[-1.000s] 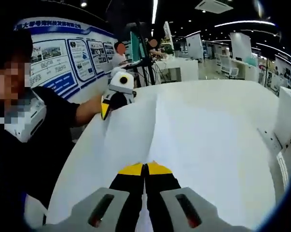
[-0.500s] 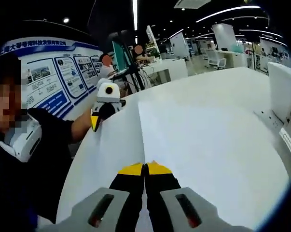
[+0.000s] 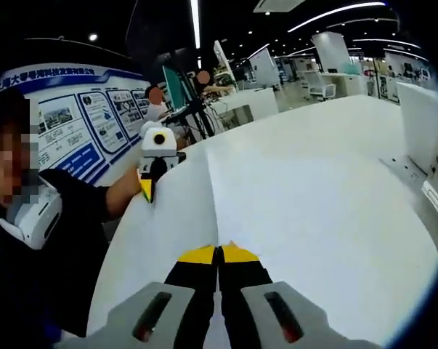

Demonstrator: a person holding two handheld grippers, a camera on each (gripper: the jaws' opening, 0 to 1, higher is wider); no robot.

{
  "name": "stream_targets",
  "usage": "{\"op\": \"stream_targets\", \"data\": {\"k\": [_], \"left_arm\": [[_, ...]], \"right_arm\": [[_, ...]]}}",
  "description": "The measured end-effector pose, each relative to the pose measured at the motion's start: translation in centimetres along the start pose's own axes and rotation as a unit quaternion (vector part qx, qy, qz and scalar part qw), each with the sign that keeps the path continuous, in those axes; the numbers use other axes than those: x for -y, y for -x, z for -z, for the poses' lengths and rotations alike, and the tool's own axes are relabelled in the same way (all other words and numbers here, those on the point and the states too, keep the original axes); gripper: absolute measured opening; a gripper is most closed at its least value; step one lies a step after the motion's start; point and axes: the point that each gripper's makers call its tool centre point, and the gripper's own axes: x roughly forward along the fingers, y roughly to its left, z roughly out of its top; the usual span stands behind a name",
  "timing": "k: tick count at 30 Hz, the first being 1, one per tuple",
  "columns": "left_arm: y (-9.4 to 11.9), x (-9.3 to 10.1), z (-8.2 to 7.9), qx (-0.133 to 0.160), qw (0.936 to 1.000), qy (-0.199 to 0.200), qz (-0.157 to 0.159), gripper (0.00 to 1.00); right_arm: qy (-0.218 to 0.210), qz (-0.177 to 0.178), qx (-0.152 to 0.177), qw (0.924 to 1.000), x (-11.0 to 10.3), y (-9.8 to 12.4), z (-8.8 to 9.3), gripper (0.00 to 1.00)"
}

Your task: Organize the stack of printing papers by aligning and flattening the scattered papers on the table

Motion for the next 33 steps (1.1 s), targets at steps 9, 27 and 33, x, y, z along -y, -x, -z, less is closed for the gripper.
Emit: {"op": "stream_targets", "data": {"k": [9,27,33], "left_arm": [[0.1,-0.2,0.2,-0.006,1.0,-0.002,-0.006,0.12],[-0.1,0.3,0.6,-0.016,0.9999,0.001,0.001,0.08],[0.1,-0.1,0.4,-0.011,0.9998,-0.009,-0.009,0.07]], "right_arm": [[0.007,-0.001,-0.007,1.0,0.2,-0.1,0.4,0.0],[0.061,0.02,-0.022,0.9977,-0.1,-0.6,-0.1,0.0],[0.08,0.065,0.002,0.9947,0.3,0.7,-1.0,0.25]]}}
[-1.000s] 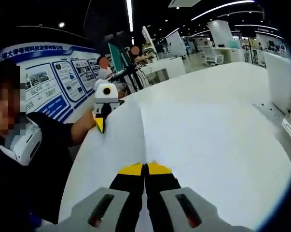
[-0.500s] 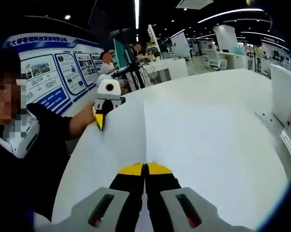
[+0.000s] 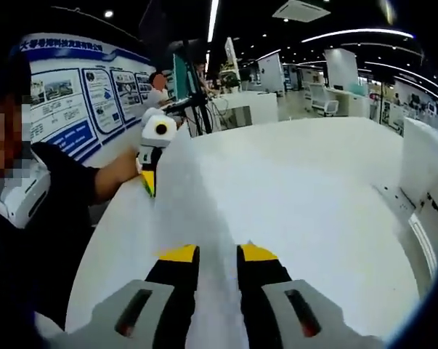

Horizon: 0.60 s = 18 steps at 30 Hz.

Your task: Organize the stack of printing papers by aligning and flattening the scattered papers on the table

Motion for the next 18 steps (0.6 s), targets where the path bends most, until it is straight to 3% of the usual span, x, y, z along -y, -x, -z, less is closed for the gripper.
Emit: {"op": "stream_targets", "data": {"k": [3,10,18], "left_arm": [[0.1,0.1,-0.2,0.006,1.0,-0.002,0.001,0.06],[0.2,0.0,-0.2,0.004,0.9999,-0.008,0.005,0.06],[0.1,0.5,-0.2,0.004,0.9996,-0.026,0.009,0.06]], "right_arm": [[-0.006,0.013,0.013,0.9998,-0.3,1.6,-0.3,0.25],[0.01,0.096,0.079,0.9922,-1.1,7.3,-1.7,0.28],[0.004,0.152,0.089,0.9845,-1.5,10.8,-0.4,0.3]]}}
